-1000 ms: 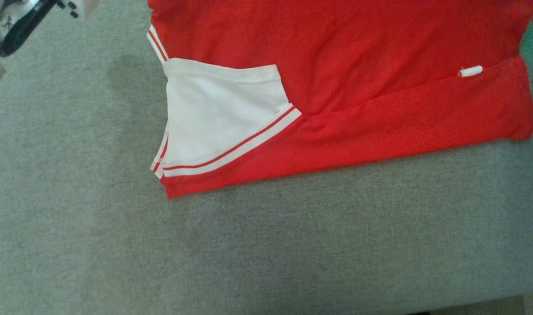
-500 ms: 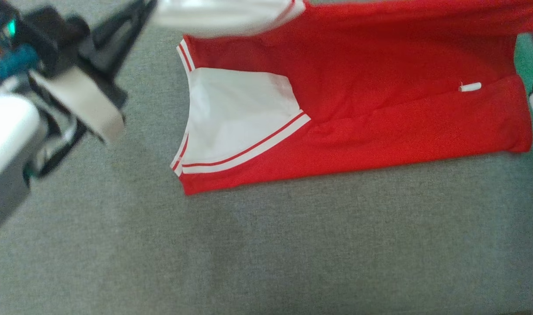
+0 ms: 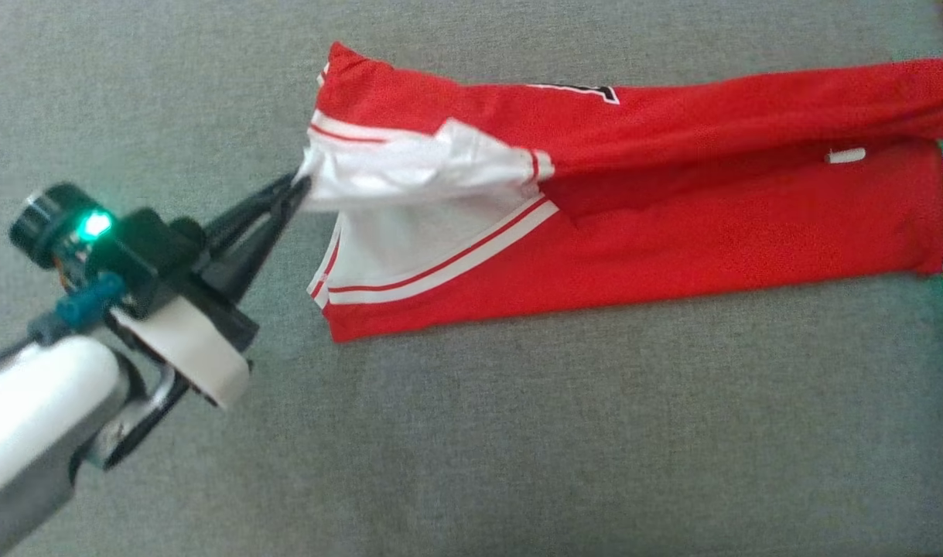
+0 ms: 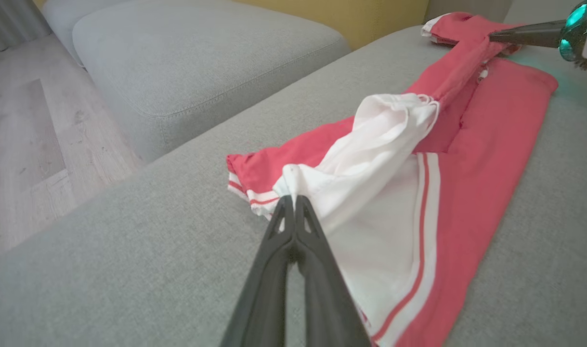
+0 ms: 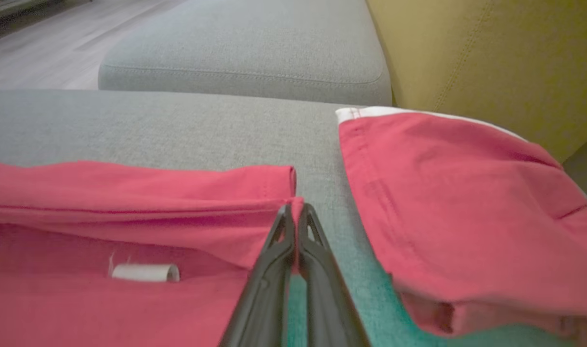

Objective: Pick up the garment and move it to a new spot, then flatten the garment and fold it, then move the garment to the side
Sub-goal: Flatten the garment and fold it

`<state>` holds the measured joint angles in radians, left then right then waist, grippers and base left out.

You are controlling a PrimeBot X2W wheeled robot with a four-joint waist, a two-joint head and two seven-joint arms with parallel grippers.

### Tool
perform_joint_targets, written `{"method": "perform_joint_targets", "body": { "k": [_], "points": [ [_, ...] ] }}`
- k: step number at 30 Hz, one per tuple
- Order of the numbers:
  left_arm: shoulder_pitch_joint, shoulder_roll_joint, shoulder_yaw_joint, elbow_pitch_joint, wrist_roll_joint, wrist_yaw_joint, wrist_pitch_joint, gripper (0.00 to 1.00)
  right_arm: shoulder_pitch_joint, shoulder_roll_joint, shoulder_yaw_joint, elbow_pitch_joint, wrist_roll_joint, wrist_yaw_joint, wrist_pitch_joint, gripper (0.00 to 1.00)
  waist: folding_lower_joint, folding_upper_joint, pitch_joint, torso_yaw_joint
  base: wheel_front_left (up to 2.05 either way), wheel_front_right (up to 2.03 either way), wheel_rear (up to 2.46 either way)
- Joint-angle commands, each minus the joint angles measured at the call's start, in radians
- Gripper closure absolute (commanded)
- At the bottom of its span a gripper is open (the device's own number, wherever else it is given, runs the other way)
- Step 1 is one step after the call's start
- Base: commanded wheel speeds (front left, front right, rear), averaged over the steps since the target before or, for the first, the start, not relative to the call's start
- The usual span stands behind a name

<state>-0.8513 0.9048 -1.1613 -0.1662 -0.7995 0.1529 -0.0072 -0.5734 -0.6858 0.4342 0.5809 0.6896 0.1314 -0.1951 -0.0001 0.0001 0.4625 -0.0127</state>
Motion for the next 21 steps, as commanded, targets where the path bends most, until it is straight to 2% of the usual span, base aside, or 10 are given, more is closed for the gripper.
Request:
{"method": "perform_joint_targets", "body": {
  "k": [1,9,10,11,12,13,14,15,16,21],
  "points": [
    [-0.004,0.048,0.046,-0.028,0.004,0.017,-0.014,1.00,0.056,-0.047,-0.027,-0.035,-0.027,-0.001,-0.006,1.00,0.0001,-0.0001,0.004,0.001,0.00,0.00,0.00],
    [0.058,0.021,0.020,-0.030,0.007,0.053,-0.051,1.00,0.157,0.012,-0.151,-0.135,-0.128,-0.001,0.039,1.00,0.0001,-0.0001,0.022,-0.006,0.00,0.00,0.00],
    [0.064,0.014,0.017,-0.025,0.010,0.057,-0.057,1.00,0.169,0.023,-0.167,-0.147,-0.140,-0.001,0.049,0.88,0.0001,-0.0001,0.024,-0.006,0.00,0.00,0.00],
    [0.070,0.005,0.016,-0.018,0.009,0.063,-0.065,1.00,0.181,0.034,-0.183,-0.159,-0.153,-0.001,0.056,0.60,0.0001,-0.0001,0.025,-0.006,0.00,0.00,0.00],
    [0.075,-0.004,0.015,-0.013,0.012,0.067,-0.078,1.00,0.192,0.044,-0.198,-0.171,-0.167,-0.001,0.061,0.00,0.0001,-0.0001,0.026,-0.006,0.00,0.00,0.00],
    [0.083,-0.015,0.022,-0.005,0.007,0.079,-0.096,1.00,0.204,0.054,-0.217,-0.181,-0.182,-0.001,0.064,0.00,0.0001,-0.0001,0.026,-0.007,0.00,0.00,0.00],
    [0.091,-0.026,0.026,0.001,0.002,0.089,-0.108,0.69,0.217,0.065,-0.233,-0.191,-0.195,-0.001,0.066,0.00,0.0001,-0.0001,0.024,-0.008,0.00,0.00,0.00],
    [0.099,-0.038,0.030,0.007,-0.003,0.101,-0.121,0.03,0.232,0.074,-0.246,-0.204,-0.205,-0.001,0.067,0.00,0.0001,-0.0001,0.021,-0.009,0.00,0.00,0.00],
    [0.108,-0.050,0.040,0.013,-0.009,0.118,-0.142,0.00,0.251,0.084,-0.265,-0.215,-0.209,-0.001,0.070,0.00,0.0001,-0.0001,0.016,-0.010,0.00,0.00,0.00],
    [0.177,-0.120,0.098,0.057,-0.038,0.223,-0.224,0.00,0.352,0.146,-0.389,-0.269,-0.227,-0.001,0.069,0.00,0.0001,-0.0001,-0.025,-0.014,0.00,0.00,0.00]
  ]
}}
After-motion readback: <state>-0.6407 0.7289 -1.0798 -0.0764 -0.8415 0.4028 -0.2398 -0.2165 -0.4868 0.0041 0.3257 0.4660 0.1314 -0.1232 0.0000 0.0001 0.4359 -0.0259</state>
